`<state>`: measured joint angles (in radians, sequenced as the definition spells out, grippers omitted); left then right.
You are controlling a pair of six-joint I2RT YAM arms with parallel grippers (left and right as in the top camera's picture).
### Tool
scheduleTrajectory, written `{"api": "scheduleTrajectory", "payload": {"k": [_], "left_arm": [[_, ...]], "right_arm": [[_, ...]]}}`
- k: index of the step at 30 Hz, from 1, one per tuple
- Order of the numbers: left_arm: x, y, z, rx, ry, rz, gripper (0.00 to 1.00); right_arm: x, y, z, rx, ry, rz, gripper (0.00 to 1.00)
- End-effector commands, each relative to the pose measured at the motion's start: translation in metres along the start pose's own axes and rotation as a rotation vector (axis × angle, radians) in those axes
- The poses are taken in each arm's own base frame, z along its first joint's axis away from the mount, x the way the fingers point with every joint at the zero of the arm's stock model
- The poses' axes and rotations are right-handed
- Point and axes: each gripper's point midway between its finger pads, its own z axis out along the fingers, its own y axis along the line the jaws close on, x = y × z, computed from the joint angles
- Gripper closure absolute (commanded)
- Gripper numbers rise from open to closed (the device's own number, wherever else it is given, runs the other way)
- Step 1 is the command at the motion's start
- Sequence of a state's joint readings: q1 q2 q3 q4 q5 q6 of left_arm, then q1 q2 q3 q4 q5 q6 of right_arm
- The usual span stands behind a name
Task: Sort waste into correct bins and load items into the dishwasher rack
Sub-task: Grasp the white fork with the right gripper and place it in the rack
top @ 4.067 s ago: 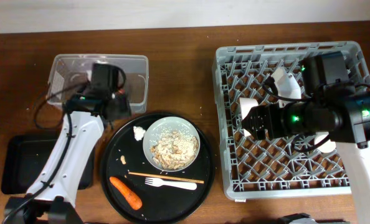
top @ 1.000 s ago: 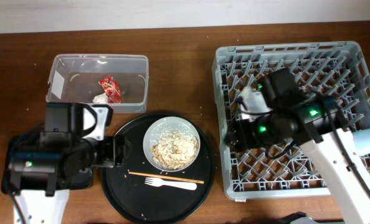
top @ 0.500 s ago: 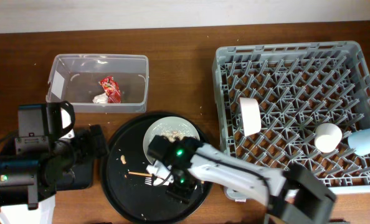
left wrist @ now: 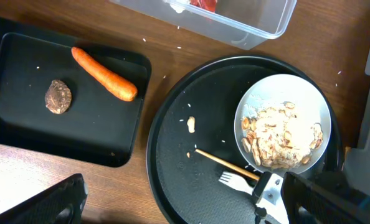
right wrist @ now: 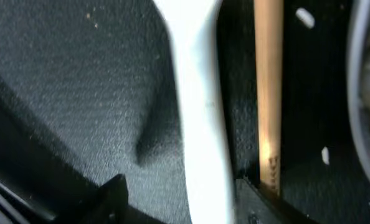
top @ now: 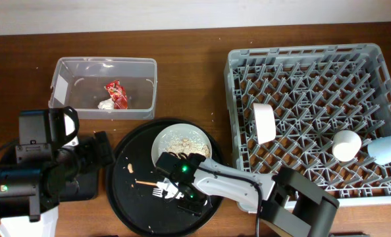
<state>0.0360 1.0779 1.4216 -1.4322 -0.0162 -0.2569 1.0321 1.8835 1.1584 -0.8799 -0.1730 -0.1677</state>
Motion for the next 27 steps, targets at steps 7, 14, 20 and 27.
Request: {"api": "scheduleTrajectory", "payload": {"k": [7, 14, 20, 27], "left_arm": [[-0.007, 0.001, -0.005, -0.003, -0.033, 0.009, 0.01], [-0.006, 0.001, -0.005, -0.004, -0.033, 0.009, 0.01], [-0.006, 0.001, -0.006, -0.003, -0.033, 0.009, 0.01], [-0.006, 0.001, -0.006, -0.003, -0.033, 0.009, 0.01]], "right_arm": [[-0.007, -0.011, -0.013, 0.074, -0.001, 0.051, 0.96], [-0.032, -0.001, -0.104, 0.084, -0.198, 0.129, 0.96], [0.061, -0.173, -0.219, 0.341, -0.345, 1.086, 0.96], [0.095, -0.213, -0.196, 0.336, -0.29, 1.239, 0.96]]}}
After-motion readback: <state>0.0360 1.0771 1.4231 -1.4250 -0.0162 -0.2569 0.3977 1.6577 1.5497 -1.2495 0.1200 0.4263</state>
